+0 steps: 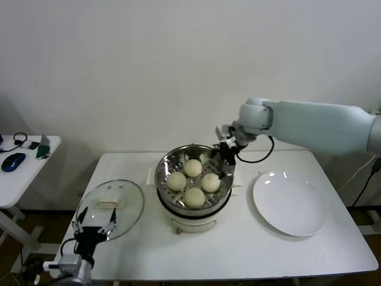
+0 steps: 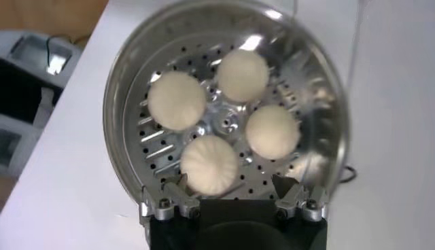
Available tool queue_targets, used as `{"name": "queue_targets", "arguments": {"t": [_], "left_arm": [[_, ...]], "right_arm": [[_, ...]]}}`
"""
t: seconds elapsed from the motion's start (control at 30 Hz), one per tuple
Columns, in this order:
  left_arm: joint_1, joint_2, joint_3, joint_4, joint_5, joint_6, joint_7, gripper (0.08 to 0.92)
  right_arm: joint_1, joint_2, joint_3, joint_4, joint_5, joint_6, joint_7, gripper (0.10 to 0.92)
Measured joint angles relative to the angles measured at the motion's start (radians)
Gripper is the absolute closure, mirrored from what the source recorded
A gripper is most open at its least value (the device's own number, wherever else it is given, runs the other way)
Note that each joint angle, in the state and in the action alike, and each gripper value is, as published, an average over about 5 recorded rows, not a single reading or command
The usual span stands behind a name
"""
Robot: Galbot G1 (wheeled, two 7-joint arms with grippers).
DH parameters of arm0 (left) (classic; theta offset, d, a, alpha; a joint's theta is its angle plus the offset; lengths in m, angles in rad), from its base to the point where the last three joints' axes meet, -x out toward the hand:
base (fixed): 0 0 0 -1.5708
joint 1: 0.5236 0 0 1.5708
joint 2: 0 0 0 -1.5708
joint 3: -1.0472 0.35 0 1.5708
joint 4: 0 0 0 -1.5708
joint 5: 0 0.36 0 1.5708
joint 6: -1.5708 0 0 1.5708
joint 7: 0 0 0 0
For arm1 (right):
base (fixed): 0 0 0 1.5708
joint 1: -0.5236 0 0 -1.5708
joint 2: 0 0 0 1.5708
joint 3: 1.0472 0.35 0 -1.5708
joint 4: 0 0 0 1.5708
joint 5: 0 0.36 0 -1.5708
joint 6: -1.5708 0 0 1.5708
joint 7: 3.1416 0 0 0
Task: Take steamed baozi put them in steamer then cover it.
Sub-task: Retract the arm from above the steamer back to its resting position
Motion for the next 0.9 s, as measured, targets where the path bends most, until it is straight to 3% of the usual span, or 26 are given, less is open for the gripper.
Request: {"name": "queue_targets", "arguments": {"t": [0.13, 0.37, 0.9], "left_arm": [[-0.006, 0.002, 0.005, -0.001, 0.0, 0.006, 0.005, 0.177], [-0.017, 0.015, 0.018, 0.009, 0.002, 0.022, 0.01, 0.177], [-0.045, 0.033, 0.031, 0.037, 0.006, 0.006, 0.013, 0.177]], "right_arm": [[-0.011, -0.051, 0.073, 0.017, 0.095, -0.007, 0.06, 0.203], [-0.167, -0.171, 0.311, 0.053, 0.164, -0.013, 0.302, 0.203], [-0.923, -0.368, 1.106, 0.182, 0.081, 0.064, 0.751, 0.203]]}}
